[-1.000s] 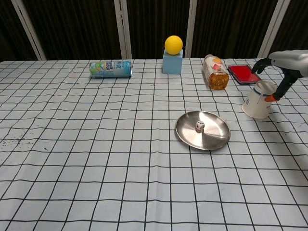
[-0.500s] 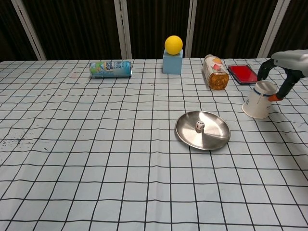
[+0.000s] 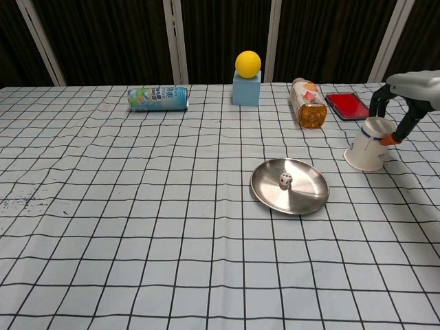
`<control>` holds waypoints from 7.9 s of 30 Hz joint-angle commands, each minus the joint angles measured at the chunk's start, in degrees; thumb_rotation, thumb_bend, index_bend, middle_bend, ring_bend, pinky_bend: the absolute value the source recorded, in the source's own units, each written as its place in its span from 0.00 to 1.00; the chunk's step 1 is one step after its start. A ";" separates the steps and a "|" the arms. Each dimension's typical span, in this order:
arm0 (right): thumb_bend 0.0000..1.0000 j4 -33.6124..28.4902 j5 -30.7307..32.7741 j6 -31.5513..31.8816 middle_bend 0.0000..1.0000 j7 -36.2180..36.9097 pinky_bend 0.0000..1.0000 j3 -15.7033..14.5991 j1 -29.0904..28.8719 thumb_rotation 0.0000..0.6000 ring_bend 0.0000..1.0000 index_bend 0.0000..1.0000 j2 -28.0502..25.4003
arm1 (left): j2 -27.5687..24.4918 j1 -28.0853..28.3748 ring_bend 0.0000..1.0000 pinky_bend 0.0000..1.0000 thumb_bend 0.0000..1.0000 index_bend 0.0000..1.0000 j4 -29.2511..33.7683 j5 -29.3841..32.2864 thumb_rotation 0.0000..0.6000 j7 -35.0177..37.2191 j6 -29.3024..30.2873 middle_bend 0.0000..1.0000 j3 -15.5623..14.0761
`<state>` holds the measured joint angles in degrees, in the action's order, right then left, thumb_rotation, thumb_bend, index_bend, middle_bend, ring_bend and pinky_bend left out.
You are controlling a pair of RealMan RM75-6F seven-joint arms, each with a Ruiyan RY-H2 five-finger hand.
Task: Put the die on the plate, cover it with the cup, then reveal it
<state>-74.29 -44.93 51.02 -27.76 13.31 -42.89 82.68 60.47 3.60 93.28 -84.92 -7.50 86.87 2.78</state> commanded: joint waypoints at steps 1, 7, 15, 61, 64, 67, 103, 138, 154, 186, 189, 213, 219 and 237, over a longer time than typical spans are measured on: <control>0.32 -0.05 -0.45 0.47 0.43 0.40 0.00 0.09 -0.05 1.00 0.16 0.52 0.17 | -0.03 -0.04 0.00 0.00 0.84 0.14 -0.01 -0.02 1.00 0.10 0.06 0.00 0.00; 0.38 -1.04 -1.66 1.50 0.46 0.85 0.00 0.24 -0.14 1.00 0.18 0.58 -0.12 | -0.05 0.03 0.00 0.00 0.84 0.14 -0.07 0.12 1.00 0.30 -0.10 0.00 0.05; 0.42 -8.58 0.18 0.21 0.46 -1.67 0.00 1.13 -1.67 1.00 0.18 0.59 -4.69 | -0.29 -0.16 0.00 0.00 0.84 0.14 0.01 0.10 1.00 1.13 0.37 0.00 0.19; 0.46 -18.34 -2.01 11.30 0.46 -10.11 0.00 -5.40 -6.74 1.00 0.19 0.61 4.53 | -0.57 -0.35 0.00 0.00 0.84 0.14 -0.25 0.08 1.00 1.79 0.64 0.00 0.27; 0.46 -17.86 -2.30 11.48 0.46 -10.32 0.00 -5.35 -6.67 1.00 0.19 0.61 4.77 | -0.56 -0.35 0.00 0.00 0.84 0.14 -0.20 0.13 1.00 1.70 0.61 0.00 0.28; 0.46 -17.96 -2.02 10.96 0.46 -10.20 0.00 -5.30 -6.63 1.00 0.19 0.61 4.79 | -0.55 -0.34 0.00 0.00 0.84 0.14 -0.18 0.09 1.00 1.65 0.59 0.00 0.25; 0.49 -18.11 -4.91 -4.24 0.46 9.47 0.00 -2.34 -6.85 1.00 0.19 0.65 2.71 | -0.65 -0.37 0.00 0.00 0.84 0.14 -0.14 -0.12 1.00 1.87 0.64 0.00 0.17; 0.49 -12.44 -16.96 -5.79 0.48 9.24 0.00 -6.38 -5.76 1.00 0.20 0.78 2.01 | -0.46 -0.34 0.00 0.00 0.84 0.14 0.22 0.21 1.00 0.75 0.48 0.00 0.18; 0.49 -20.23 -8.17 -14.54 0.48 15.58 0.00 -3.98 -8.27 1.00 0.20 0.78 -1.66 | -0.68 -0.27 0.00 0.00 0.84 0.14 0.28 -0.08 1.00 1.37 0.24 0.00 0.01; 0.49 -4.81 -24.62 2.74 0.48 12.16 0.00 -6.88 -3.37 1.00 0.20 0.78 9.44 | -0.57 -0.25 0.00 0.00 0.84 0.15 0.24 0.01 1.00 1.04 0.26 0.00 0.05; 0.49 -5.38 -24.85 3.26 0.48 10.86 0.00 -7.13 -3.00 1.00 0.20 0.79 8.54 | -0.53 -0.22 0.00 0.00 0.84 0.15 0.23 0.05 1.00 0.97 0.14 0.00 0.03; 0.49 -20.84 -20.51 -6.06 0.48 15.82 0.00 -6.23 -4.02 1.00 0.20 0.79 -0.41 | -0.46 -0.21 0.00 0.00 0.84 0.15 0.51 -0.26 1.00 0.55 0.16 0.00 -0.16; 0.49 -16.96 -22.39 -1.38 0.48 18.45 0.00 -4.67 -2.61 1.00 0.20 0.79 2.49 | -0.59 -0.22 0.00 0.00 0.84 0.15 0.36 -0.05 1.00 0.98 0.13 0.00 -0.06; 0.49 2.64 -23.02 3.72 0.48 12.76 0.00 -5.14 0.20 1.00 0.20 0.79 -0.67 | -0.38 -0.24 0.00 0.00 0.84 0.15 0.57 -0.23 1.00 0.30 0.30 0.00 -0.12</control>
<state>-73.99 -67.32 55.64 -13.31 9.75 -43.09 82.77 60.10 3.37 93.85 -85.14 -7.20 87.11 2.64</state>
